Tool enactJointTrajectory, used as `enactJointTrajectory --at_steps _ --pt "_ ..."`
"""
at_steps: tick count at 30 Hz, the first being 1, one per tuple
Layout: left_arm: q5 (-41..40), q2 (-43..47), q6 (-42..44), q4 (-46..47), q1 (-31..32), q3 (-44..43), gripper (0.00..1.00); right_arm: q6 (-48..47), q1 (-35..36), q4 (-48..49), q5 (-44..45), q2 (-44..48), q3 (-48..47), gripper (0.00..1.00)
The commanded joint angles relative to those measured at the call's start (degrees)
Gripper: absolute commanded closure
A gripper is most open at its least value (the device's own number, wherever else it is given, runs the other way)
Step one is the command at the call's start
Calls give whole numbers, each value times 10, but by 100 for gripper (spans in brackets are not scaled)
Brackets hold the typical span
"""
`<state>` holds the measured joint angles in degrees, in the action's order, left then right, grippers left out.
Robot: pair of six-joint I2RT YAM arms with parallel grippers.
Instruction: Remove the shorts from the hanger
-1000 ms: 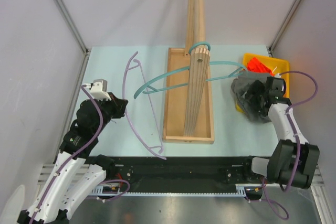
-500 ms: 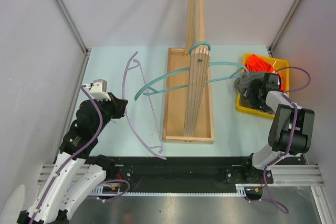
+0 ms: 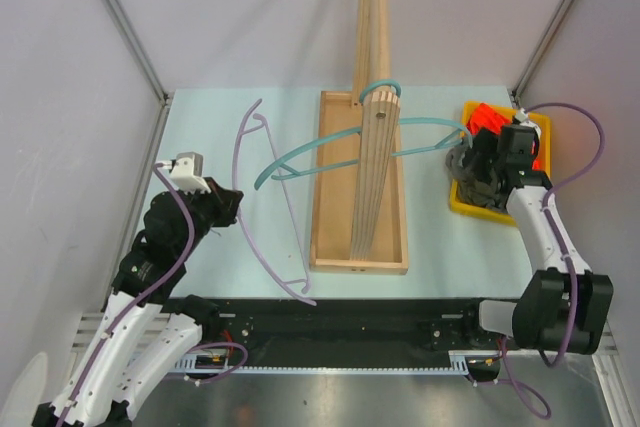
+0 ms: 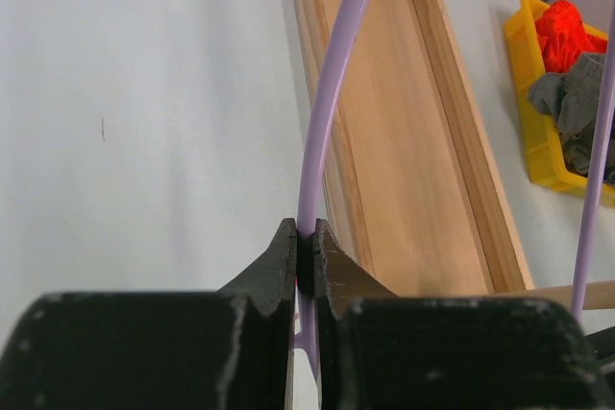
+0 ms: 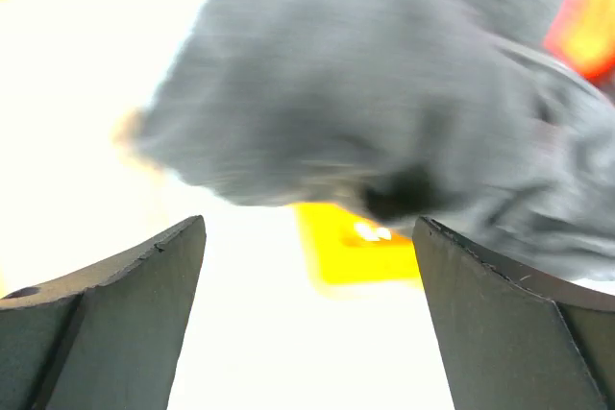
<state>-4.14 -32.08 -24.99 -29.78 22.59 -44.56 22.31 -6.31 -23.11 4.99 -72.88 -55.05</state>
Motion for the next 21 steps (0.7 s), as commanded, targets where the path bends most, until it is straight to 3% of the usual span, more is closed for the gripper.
enactJointTrajectory --at_steps 1,8,13,17,21 --pt "13 6 -4 21 -1 -8 100 -5 18 40 -23 6 -20 6" --pt "0 19 5 -7 -1 -25 100 17 -55 133 -44 -108 -21 12" --pt "-3 28 4 -13 -1 -20 100 18 -93 117 -72 -224 -37 17" --pt "4 25 -1 -4 -1 -12 100 12 -90 82 -64 -235 -43 16" --pt "10 17 -3 2 -1 -12 100 -3 -87 60 -65 -181 -61 16"
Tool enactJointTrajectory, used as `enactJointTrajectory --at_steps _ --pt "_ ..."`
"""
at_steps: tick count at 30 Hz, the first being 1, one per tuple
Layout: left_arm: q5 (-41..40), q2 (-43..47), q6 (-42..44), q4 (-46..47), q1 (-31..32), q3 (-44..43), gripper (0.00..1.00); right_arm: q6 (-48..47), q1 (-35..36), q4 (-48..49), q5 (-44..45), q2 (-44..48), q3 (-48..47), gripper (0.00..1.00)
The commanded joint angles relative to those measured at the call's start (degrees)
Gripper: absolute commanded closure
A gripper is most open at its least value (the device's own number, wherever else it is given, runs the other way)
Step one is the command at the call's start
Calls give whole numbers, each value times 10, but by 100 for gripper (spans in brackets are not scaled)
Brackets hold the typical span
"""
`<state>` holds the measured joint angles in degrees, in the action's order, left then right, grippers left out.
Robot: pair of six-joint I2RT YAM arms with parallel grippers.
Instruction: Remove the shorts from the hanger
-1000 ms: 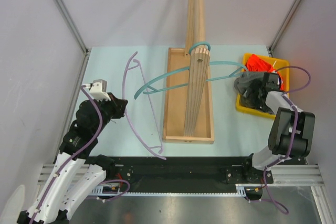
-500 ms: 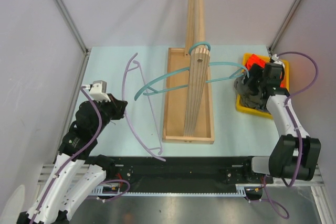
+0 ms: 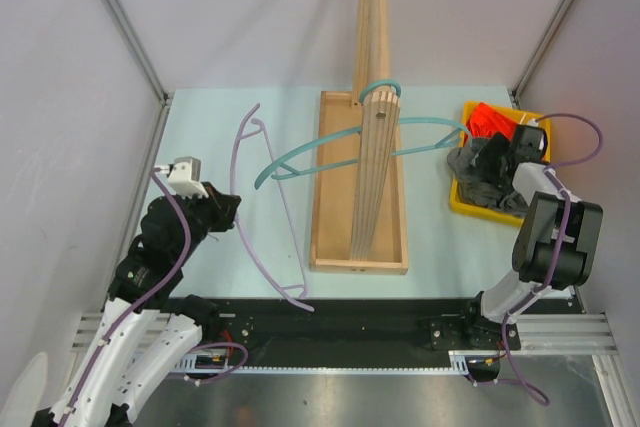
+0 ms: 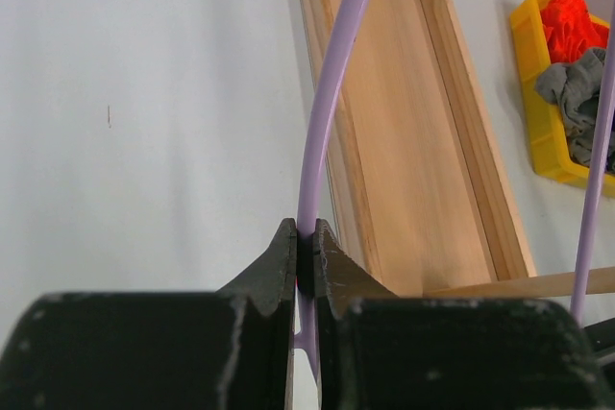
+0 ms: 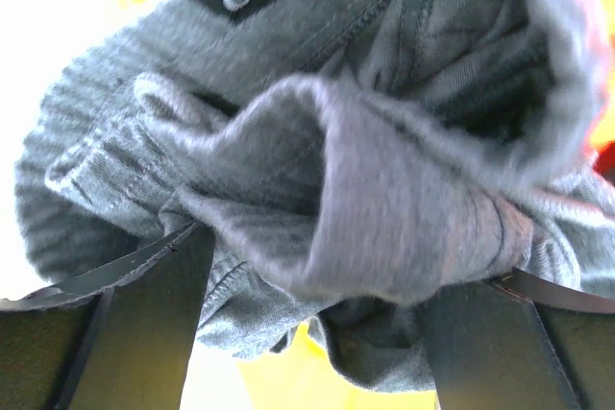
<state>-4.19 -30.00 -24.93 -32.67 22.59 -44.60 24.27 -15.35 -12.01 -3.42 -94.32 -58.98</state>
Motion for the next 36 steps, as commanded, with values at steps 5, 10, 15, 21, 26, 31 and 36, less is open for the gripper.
enactJointTrajectory --at_steps 5,10,15,21,26,31,36 --pt "9 -1 -5 30 -1 -9 100 -21 -3 -123 59 145 -59 12" --pt "15 -1 -6 31 -1 -1 100 -5 -46 -177 73 221 -57 9" --pt "21 -1 -6 34 -1 3 100 -5 -93 -171 59 240 -26 8" --pt "37 -10 -13 45 -1 16 100 -3 -106 -98 14 181 31 7" --pt "86 -41 -9 59 -1 26 100 6 -98 -57 -38 95 37 8" --pt "114 -79 8 80 0 24 100 12 -93 -38 -48 105 35 5" --pt "122 -122 18 102 1 16 100 16 -91 -67 -54 191 23 0"
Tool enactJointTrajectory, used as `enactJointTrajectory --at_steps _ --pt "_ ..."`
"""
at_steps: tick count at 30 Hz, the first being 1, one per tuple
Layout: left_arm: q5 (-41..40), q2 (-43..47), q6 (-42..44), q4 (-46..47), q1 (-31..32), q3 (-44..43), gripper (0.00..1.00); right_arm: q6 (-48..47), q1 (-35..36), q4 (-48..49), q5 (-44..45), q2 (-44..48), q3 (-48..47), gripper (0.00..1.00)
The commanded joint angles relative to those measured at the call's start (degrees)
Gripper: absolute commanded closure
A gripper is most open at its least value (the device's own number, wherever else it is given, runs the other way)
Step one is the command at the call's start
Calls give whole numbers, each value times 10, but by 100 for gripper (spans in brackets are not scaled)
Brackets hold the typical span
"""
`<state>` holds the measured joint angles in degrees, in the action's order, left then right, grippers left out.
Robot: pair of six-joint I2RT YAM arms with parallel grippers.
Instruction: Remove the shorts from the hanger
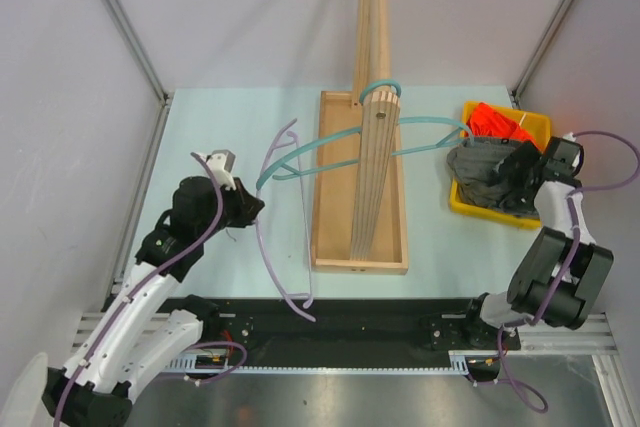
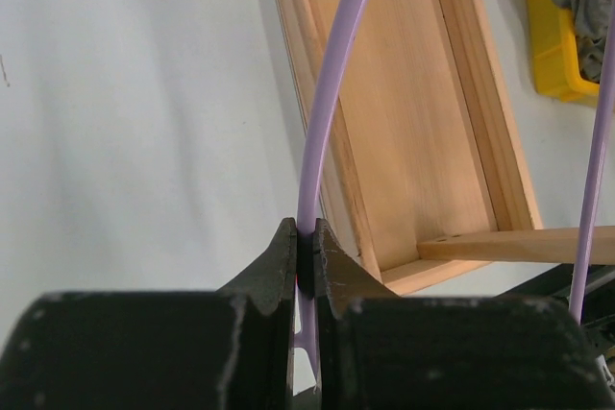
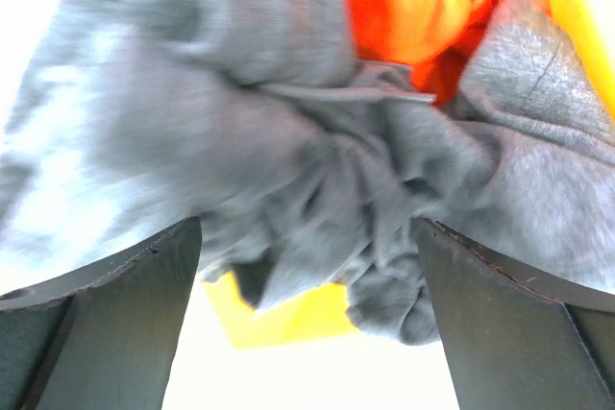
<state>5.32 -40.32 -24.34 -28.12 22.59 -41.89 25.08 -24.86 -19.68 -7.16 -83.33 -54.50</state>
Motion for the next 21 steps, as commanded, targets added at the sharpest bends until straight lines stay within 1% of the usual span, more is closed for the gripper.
enactJointTrajectory --at_steps 1,3,6,7,8,10,11,13,14,15,17,18,19,21 --pt "27 -26 13 66 3 -12 100 8 4 -3 -19 93 -23 0" --pt "23 -40 16 75 8 -19 100 12 5 -15 -35 135 -28 0" --pt "18 -76 23 90 23 -36 100 17 7 -30 -72 171 -36 0" --pt "12 -92 25 97 32 -41 100 20 9 -30 -95 190 -36 0" --pt "9 -102 27 100 37 -45 100 23 13 -26 -168 194 -35 0" --pt "-2 -119 39 108 51 -59 100 31 39 3 -225 191 -35 0" --pt "-7 -139 43 109 56 -64 100 31 79 13 -260 186 -35 0" --pt "-25 -158 57 110 73 -81 100 33 119 42 -284 172 -35 0" --pt "-31 -177 61 110 78 -86 100 34 143 50 -302 149 -35 0" --pt "-37 -187 66 109 85 -94 100 37 179 62 -309 139 -35 0" --pt "-52 -206 68 111 105 -98 100 45 220 81 -322 114 -34 0" --pt "-52 -210 69 113 115 -95 100 47 267 91 -327 107 -34 0" --pt "-72 -213 69 120 133 -93 100 50 287 120 -333 102 -33 0" --pt "-84 -224 69 124 147 -88 100 68 334 151 -345 85 -32 0"
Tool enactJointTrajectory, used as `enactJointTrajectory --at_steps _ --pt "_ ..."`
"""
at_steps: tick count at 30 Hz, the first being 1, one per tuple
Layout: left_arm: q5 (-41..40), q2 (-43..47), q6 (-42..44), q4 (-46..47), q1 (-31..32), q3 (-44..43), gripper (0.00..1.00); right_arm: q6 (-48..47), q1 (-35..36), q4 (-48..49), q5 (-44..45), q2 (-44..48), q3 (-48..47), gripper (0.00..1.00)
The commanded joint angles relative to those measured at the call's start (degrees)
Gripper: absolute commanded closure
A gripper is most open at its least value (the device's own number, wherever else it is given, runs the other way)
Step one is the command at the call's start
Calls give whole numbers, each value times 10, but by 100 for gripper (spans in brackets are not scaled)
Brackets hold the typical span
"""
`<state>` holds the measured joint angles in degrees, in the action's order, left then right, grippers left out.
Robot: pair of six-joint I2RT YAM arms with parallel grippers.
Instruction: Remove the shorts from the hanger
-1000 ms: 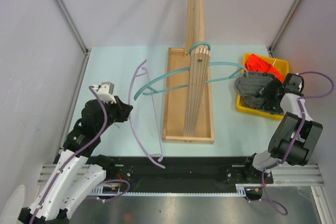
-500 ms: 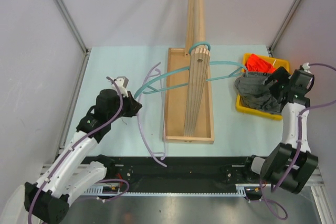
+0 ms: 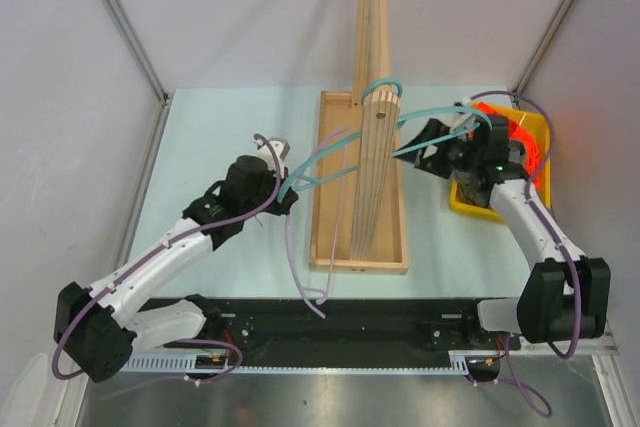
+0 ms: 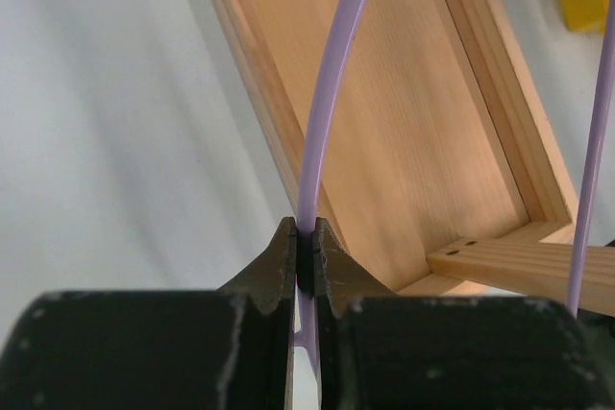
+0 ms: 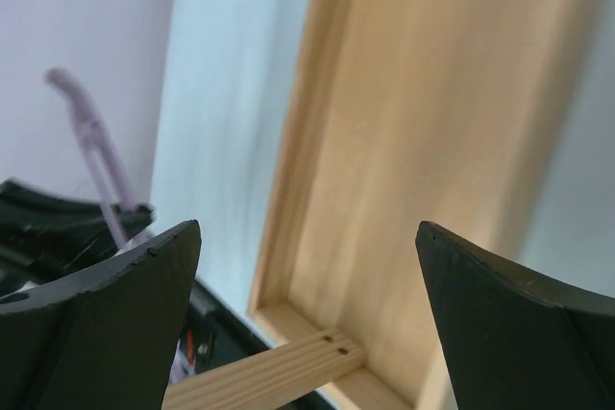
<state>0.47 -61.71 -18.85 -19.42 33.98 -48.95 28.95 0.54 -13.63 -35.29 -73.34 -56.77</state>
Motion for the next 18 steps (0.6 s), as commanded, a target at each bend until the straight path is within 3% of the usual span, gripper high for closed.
enactJointTrajectory --at_steps 1,6,11,18 --pt "-35 -16 14 39 42 -15 100 38 89 125 -75 -21 -6 0" --pt "-17 -41 18 44 52 -13 100 122 115 259 -127 -73 13 0" --pt "-10 -52 28 49 70 -12 100 131 146 282 -129 -100 15 1" --pt "30 -47 33 55 79 -6 100 145 149 296 -134 -135 17 12"
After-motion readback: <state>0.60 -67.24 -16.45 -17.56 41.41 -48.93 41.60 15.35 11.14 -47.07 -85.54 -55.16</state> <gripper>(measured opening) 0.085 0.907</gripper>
